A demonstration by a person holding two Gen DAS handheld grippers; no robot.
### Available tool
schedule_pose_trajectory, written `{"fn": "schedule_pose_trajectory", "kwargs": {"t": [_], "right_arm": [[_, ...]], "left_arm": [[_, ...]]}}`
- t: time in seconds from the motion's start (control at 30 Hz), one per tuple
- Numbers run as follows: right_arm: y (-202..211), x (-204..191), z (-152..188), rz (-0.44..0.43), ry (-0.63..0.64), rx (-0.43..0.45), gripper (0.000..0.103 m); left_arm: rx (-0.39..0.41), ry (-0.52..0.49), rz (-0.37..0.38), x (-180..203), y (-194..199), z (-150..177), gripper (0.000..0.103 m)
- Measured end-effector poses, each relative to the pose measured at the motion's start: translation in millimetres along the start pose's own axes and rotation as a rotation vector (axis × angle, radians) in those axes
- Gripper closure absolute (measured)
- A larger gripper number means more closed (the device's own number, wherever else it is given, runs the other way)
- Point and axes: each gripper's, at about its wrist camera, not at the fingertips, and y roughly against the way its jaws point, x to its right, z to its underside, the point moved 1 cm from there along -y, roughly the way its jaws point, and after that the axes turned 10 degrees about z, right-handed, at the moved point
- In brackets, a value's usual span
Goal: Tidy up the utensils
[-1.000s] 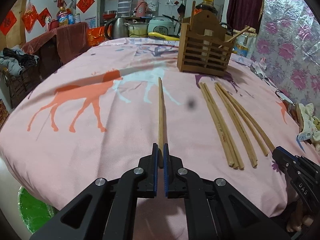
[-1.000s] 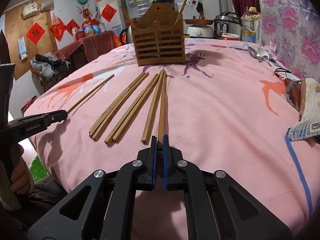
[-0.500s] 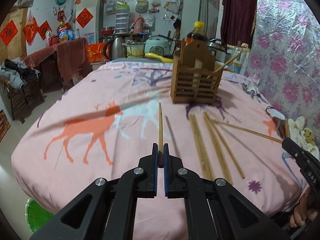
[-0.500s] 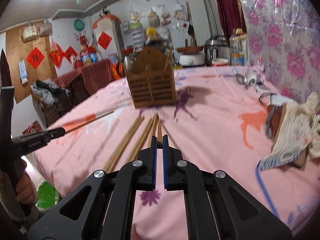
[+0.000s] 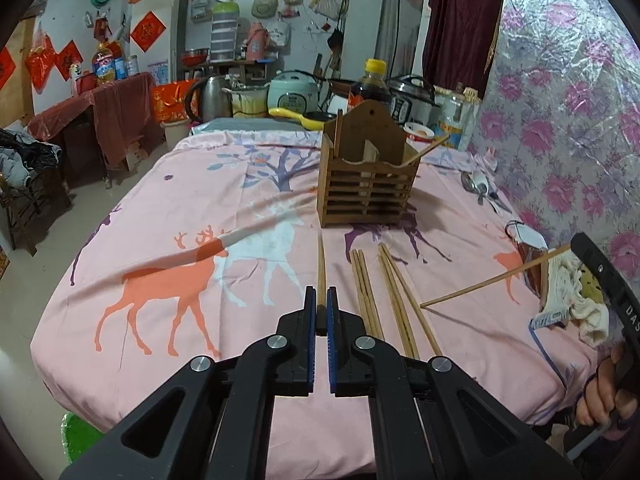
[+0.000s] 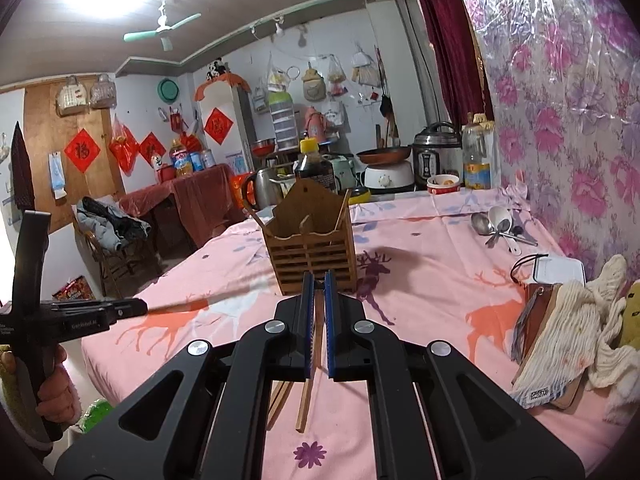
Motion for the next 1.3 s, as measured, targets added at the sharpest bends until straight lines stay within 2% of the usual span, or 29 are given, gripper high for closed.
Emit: {"fn": "schedule_pose_trajectory", "kwargs": {"t": [0.1,0.3,0.47,0.77,1.0,1.13,1.3], "right_arm": [[-0.2,0.1,-0.2,0.001,0.000,-0.002,0.097],[-2.5,-1.4,-3.0,0.001,0.003,-0.003,0.097],[-13.8,-6.8,-25.1,-0.021,0.013,0.013,0.097],[-45.9,-24.5,-67.9,-0.048,0.046,0.028,0.097],[-75.9,-40.2,-124.3,-0.043,0.061,0.106,0.097],[-94.2,-45.2,-156.9,-0.037,0.050,0.160,0.097],[-126.7,-47.8,-185.9,-0.014,0.010,0.213,0.097]], "left_arm": [[-0.027,0.008,0.001,-2.3,-6.9,-1.9,0.098],[-0.011,0.023,0.003,-4.2,-13.0,-19.2,0.098],[0.020,0.012,0.022,2.4,-10.8,-50.4,0.098],[0.047,-0.065,0.060,32.1,-18.0,-103.6,0.098],[0.150,-0.087,0.091,49.8,-11.2,-167.5,0.098],[0.259,-0.102,0.073,56.9,-5.8,-216.5,0.098],[0.372,-0.078,0.056,53.0,-16.0,-256.6,0.098]]}}
